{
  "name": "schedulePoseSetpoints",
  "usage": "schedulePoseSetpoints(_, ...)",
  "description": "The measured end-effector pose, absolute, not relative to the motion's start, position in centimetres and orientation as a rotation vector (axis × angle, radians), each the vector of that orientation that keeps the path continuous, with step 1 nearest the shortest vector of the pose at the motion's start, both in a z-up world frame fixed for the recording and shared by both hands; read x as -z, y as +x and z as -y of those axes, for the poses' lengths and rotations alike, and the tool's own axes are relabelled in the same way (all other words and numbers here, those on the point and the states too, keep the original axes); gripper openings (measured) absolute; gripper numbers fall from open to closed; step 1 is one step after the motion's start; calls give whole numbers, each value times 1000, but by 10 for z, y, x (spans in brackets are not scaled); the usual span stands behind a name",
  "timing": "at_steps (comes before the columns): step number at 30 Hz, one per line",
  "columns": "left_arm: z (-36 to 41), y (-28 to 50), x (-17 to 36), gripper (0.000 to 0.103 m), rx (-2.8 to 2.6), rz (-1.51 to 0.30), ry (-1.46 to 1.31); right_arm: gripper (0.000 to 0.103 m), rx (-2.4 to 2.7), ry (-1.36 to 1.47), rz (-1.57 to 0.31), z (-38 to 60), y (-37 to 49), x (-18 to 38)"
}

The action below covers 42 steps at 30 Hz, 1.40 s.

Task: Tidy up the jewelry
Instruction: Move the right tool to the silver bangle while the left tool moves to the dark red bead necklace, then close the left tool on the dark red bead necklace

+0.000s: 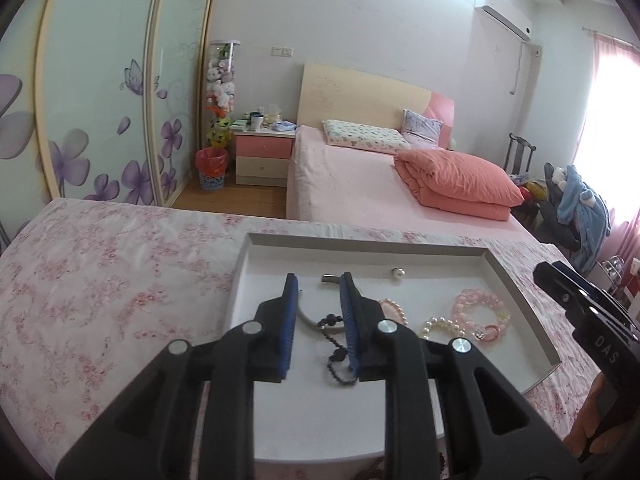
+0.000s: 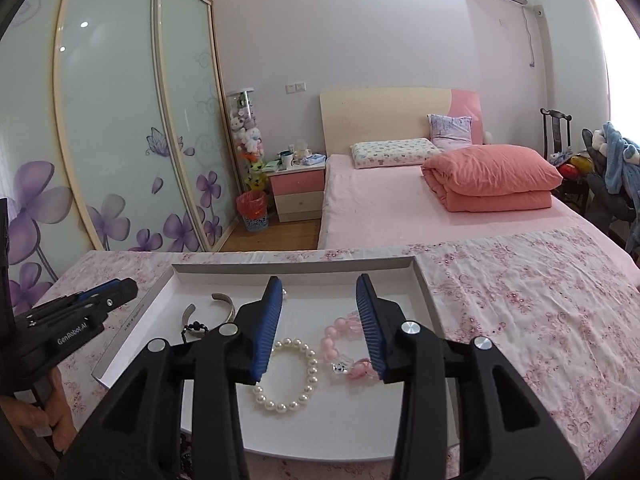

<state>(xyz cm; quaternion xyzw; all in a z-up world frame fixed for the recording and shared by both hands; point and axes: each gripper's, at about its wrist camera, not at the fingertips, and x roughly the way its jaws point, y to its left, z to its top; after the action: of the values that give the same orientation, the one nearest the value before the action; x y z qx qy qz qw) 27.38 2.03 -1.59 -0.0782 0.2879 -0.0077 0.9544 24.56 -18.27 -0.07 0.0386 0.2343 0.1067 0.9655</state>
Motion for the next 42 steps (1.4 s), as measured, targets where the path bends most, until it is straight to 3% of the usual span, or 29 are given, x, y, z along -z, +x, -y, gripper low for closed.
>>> schedulePoseSetpoints(11, -23, 233, 9, 29, 14, -573, -156, 40, -238, 49, -481, 182, 215, -2)
schedulePoseSetpoints(22, -46, 180, 23, 46, -3, -605, -138, 42, -348, 37, -787, 193, 155, 51)
schedulePoseSetpoints(25, -51, 172, 32, 57, -19, -622, -134, 55, -368, 47, -859, 190, 144, 66)
schedulePoseSetpoints(30, -59, 166, 49, 63, -34, -681, -144, 82, -370, -7, -873, 175, 134, 71)
schedulePoseSetpoints(33, -61, 165, 53, 65, -37, -695, -143, 87, -355, -80, -878, 161, 136, 73)
schedulePoseSetpoints(37, -57, 164, 53, 67, -31, -695, -121, 87, -315, -173, -913, 147, 141, 82)
schedulePoseSetpoints(39, -51, 163, 52, 69, -17, -695, -99, 72, -320, -148, -909, 151, 141, 80)
schedulePoseSetpoints(42, -41, 164, 52, 70, 6, -703, -79, 72, -302, -135, -904, 161, 142, 79)
